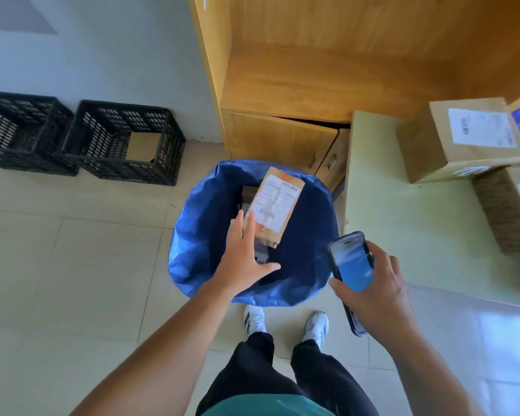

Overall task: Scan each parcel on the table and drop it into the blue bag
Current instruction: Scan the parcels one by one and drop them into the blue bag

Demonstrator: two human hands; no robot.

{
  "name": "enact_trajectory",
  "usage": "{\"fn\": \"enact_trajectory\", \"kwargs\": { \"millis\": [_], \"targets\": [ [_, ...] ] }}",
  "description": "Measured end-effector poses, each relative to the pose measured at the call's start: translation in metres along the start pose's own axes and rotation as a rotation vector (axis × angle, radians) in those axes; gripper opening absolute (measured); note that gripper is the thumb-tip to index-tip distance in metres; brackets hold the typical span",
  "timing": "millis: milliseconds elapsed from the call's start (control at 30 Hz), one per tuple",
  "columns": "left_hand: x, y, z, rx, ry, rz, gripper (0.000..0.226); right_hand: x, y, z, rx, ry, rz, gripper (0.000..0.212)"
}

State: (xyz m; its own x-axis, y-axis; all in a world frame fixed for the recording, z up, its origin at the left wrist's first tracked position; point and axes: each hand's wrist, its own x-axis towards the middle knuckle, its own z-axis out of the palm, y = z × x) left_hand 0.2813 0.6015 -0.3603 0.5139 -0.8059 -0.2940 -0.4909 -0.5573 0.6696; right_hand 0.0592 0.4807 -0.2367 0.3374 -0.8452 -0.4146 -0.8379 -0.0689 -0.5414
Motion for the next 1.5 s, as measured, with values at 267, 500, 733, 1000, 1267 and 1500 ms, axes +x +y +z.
{"fn": "enact_trajectory", "kwargs": {
  "millis": [267, 500, 733, 1000, 1267, 1500],
  "targets": [
    [-0.008, 0.011, -0.023, 0.029, 0.186, 0.042, 0.091, 0.019, -0.017, -0.008, 0.024, 0.052, -0.022, 0.091],
    [-0.022, 0.013, -0.031, 0.056, 0.182, 0.040, 0.092, 0.011, -0.018, -0.014, -0.035, 0.052, -0.059, 0.090],
    [-0.033, 0.055, -0.020, 0.125, 0.157, 0.183, 0.087, -0.004, 0.012, -0.041, -0.023, 0.112, -0.042, 0.089],
    [-0.041, 0.148, 0.027, 0.175, 0.132, 0.252, 0.086, -0.014, 0.091, -0.119, 0.060, 0.177, -0.030, 0.092],
    [-0.042, 0.275, 0.139, 0.150, 0.035, 0.353, 0.084, -0.030, 0.217, -0.221, 0.144, 0.335, 0.038, 0.095],
    [-0.044, 0.375, 0.240, 0.188, -0.175, 0.530, 0.086, -0.060, 0.330, -0.273, 0.251, 0.434, 0.244, 0.094]
  ]
}}
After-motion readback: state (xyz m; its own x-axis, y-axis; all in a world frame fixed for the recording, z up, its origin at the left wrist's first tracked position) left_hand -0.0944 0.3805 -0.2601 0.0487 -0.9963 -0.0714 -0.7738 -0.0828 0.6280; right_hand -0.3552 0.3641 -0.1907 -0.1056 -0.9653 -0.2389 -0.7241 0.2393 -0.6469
